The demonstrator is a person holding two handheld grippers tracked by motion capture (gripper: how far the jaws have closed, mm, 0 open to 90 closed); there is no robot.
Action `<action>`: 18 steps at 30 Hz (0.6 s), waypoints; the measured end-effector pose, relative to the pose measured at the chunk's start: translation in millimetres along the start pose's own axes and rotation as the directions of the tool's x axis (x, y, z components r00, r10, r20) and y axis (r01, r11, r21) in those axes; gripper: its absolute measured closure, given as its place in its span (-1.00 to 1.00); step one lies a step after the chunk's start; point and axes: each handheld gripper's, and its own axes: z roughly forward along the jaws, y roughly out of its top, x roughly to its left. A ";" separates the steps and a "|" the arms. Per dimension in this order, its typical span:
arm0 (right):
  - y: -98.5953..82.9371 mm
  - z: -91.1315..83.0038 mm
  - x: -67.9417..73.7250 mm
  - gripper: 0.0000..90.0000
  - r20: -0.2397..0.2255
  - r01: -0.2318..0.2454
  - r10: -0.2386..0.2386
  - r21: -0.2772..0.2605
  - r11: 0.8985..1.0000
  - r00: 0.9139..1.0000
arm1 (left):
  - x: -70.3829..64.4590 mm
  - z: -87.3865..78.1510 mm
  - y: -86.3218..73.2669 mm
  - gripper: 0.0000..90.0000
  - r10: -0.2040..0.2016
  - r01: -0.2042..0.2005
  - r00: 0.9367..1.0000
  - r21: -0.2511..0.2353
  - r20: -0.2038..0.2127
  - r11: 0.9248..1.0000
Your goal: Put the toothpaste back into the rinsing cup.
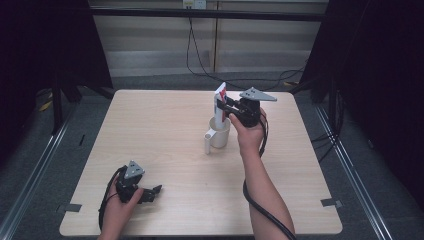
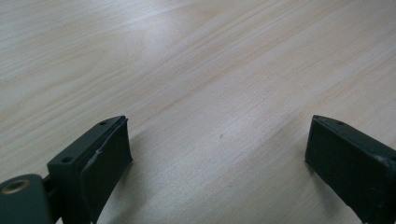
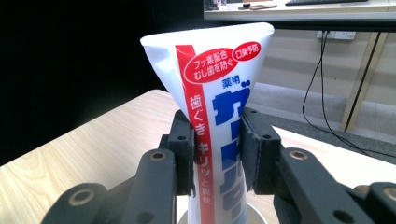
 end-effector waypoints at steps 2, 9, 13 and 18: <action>-1.8 1.7 0.5 0.52 0.004 0.000 0.000 0.007 1.000 1.000 | -0.1 0.0 0.0 -0.86 -0.001 0.001 1.000 0.000 0.000 1.000; -5.8 4.7 0.5 0.52 0.015 0.002 -0.003 0.028 1.000 1.000 | -0.1 0.1 0.0 -0.86 -0.001 0.001 1.000 0.000 0.000 1.000; -9.9 5.4 0.8 0.51 0.016 0.003 -0.004 0.036 0.999 1.000 | -0.1 0.0 0.0 -0.86 0.000 0.000 1.000 0.000 0.000 1.000; -17.7 5.7 -0.7 0.51 0.014 0.006 -0.006 0.040 0.999 1.000 | -0.1 0.0 0.0 -0.86 0.000 0.000 1.000 0.000 0.000 1.000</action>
